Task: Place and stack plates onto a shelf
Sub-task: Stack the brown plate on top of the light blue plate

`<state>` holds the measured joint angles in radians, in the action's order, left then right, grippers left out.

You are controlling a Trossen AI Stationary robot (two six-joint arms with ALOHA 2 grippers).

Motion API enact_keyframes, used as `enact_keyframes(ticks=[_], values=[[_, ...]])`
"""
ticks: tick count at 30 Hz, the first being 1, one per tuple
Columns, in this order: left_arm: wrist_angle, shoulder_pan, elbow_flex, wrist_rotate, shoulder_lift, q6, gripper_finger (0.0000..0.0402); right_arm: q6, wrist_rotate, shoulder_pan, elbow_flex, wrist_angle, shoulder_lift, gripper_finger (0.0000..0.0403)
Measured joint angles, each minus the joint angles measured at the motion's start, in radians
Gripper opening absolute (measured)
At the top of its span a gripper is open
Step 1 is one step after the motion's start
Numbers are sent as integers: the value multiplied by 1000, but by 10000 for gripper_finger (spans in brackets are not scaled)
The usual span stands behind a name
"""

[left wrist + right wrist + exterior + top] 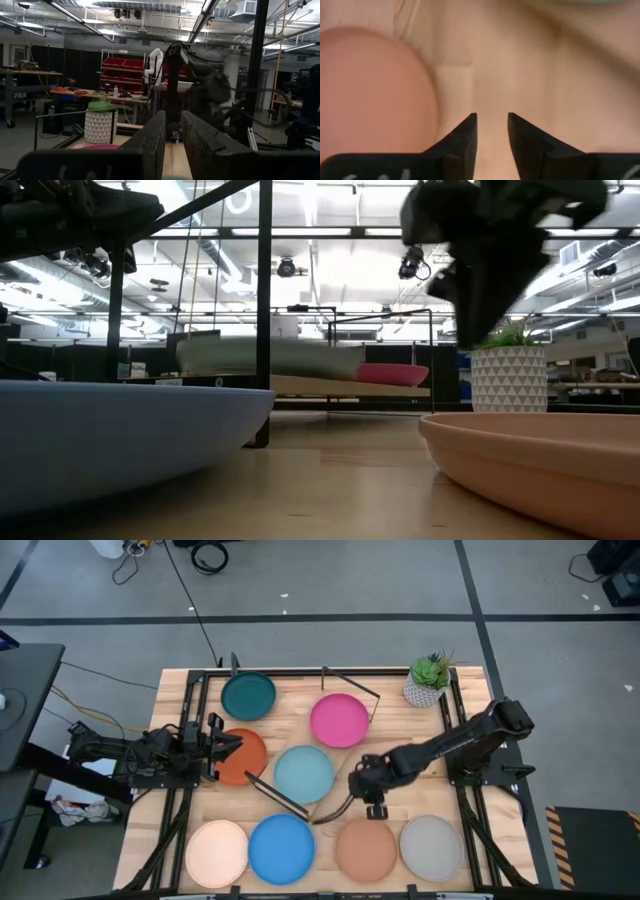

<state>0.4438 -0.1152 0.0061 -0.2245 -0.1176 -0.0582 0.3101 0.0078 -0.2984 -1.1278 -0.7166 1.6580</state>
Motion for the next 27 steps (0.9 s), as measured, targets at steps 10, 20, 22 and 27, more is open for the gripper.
enact_keyframes(ticks=[10, 20, 22, 27], values=[[9, 0, 0, 0, 0, 2, 68, 161, -88, -91, 0, 48, 122, 192], [9, 0, 0, 0, 0, 2, 68, 187, -46, -136, -2, 73, 219, 176], [9, 0, 0, 0, 0, 2, 68, 186, -32, -137, -2, 69, 220, 159], [9, 0, 0, 0, 0, 2, 68, 192, -10, -128, 0, 58, 199, 87]])
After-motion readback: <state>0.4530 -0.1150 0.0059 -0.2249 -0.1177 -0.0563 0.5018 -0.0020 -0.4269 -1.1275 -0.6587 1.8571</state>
